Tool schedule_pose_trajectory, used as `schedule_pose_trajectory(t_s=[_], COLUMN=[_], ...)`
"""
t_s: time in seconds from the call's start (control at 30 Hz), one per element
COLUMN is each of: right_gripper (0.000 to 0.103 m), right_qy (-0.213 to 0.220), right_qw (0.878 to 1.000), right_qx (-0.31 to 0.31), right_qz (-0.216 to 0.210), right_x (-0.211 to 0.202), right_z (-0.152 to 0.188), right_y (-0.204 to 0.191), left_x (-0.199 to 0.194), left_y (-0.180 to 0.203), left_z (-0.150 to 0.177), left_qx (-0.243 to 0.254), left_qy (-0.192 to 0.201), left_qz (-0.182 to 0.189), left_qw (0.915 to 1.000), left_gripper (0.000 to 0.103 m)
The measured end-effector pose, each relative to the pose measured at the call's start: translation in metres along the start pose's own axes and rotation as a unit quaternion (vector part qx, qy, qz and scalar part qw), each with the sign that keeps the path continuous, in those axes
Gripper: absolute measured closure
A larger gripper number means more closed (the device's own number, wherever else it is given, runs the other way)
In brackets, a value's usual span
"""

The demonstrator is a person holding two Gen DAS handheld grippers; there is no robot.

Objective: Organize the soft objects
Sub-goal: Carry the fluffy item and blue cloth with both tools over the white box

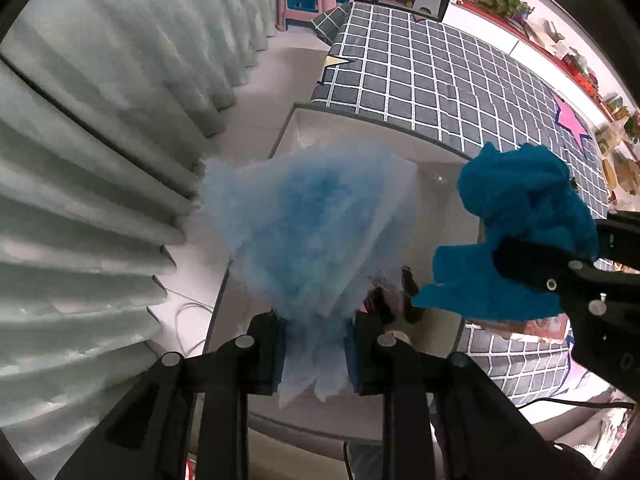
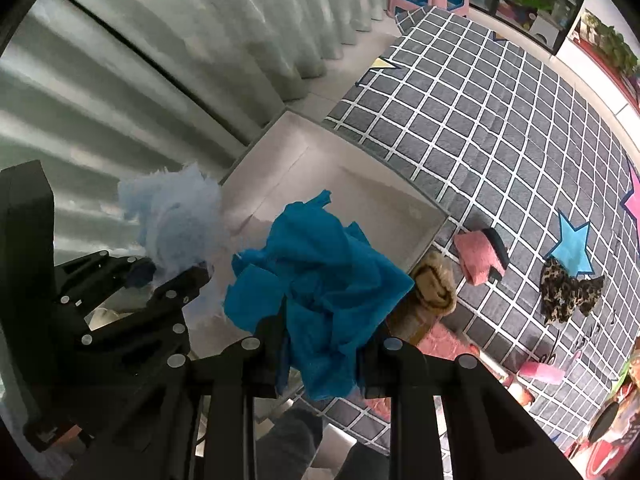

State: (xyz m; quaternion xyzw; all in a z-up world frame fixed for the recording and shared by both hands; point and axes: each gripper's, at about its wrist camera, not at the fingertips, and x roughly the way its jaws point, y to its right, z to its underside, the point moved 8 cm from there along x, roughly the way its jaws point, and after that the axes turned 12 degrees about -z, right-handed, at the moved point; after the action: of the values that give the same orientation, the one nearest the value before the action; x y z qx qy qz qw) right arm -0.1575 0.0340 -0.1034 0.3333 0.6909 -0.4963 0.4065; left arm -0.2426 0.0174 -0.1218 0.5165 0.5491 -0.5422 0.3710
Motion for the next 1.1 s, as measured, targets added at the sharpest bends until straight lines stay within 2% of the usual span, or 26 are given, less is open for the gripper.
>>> schedule_pose_trajectory(t_s=[0.33, 1.1], right_gripper=[0.077, 0.077], right_qy=[-0.015, -0.038], right_qw=[1.000, 0.999], right_qx=[0.007, 0.027], right_qz=[0.006, -0.001], right_x=[0.020, 0.044], right_z=[-0.014, -0.014], right_y=[0.012, 0.023], left_x=[0.024, 0.050], left_y=[0.007, 0.018], left_z=[-0.017, -0.018], left_qx=[-0.002, -0.004], left_qy=[-0.023, -0.054], left_qz=[-0.003, -0.001], left_qw=[0.9997, 0.9985], left_gripper=[0.076, 0.076])
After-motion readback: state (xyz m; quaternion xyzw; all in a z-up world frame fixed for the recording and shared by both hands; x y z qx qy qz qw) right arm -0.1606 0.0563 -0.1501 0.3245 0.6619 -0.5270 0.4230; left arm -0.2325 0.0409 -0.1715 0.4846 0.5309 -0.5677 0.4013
